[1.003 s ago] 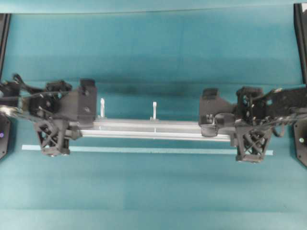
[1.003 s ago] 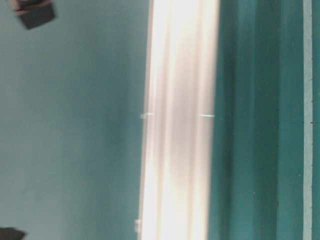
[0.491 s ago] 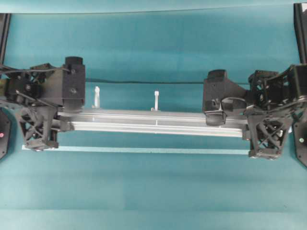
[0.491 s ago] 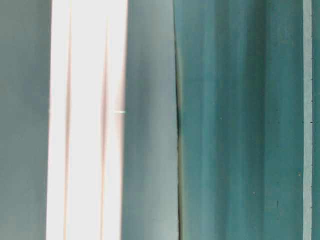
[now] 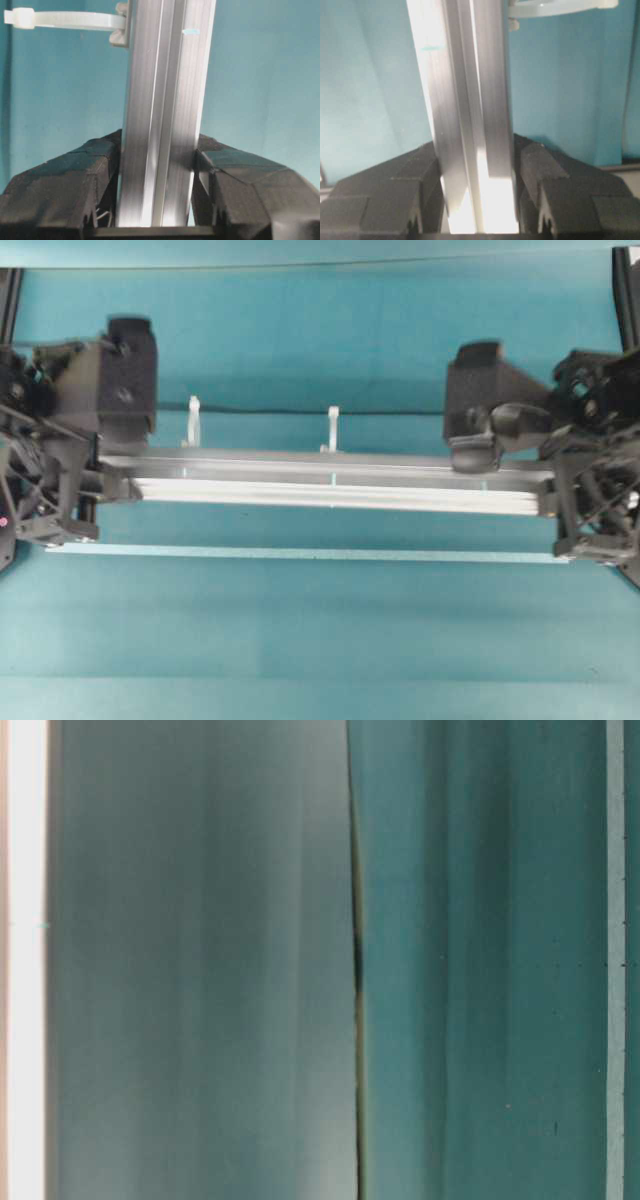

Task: Lift the large metal rail with both hands.
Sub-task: 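Lift the silver rail off the table with both grippers together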

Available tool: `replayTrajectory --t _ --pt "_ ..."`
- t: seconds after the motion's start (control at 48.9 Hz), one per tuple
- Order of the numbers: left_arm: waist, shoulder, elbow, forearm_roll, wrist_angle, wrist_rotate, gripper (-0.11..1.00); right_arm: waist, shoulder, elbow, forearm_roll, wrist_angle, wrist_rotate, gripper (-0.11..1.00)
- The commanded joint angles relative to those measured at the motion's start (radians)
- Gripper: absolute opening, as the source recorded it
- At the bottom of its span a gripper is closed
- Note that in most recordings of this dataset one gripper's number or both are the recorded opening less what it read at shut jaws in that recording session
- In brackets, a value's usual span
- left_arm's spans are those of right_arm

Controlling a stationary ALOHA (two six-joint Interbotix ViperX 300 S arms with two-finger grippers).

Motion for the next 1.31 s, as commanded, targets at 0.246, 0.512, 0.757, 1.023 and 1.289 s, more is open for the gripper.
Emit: replayTrajectory --t 0.246,0.512,0.757,1.023,1.289 --pt "0.011 0.003 -0.198 0.003 0.094 -0.023 0.36 -0.020 -0.005 -0.167 0.006 0.017 0.060 0.38" --pt "0.009 0.035 -0.285 0.006 0.206 -0.025 0.36 -0.009 -0.003 -0.288 0.006 0.041 0.087 0.38" --pt "0.011 0.066 -0.359 0.009 0.252 -0.023 0.36 -0.006 -0.002 -0.290 0.025 0.041 0.087 0.38" --pt "0.011 0.071 -0.365 0.009 0.253 -0.023 0.36 -0.005 -0.005 -0.253 0.032 0.041 0.087 0.38" --pt "0.011 0.077 -0.373 0.009 0.253 -0.015 0.36 -0.011 -0.014 -0.222 0.034 0.041 0.086 0.38"
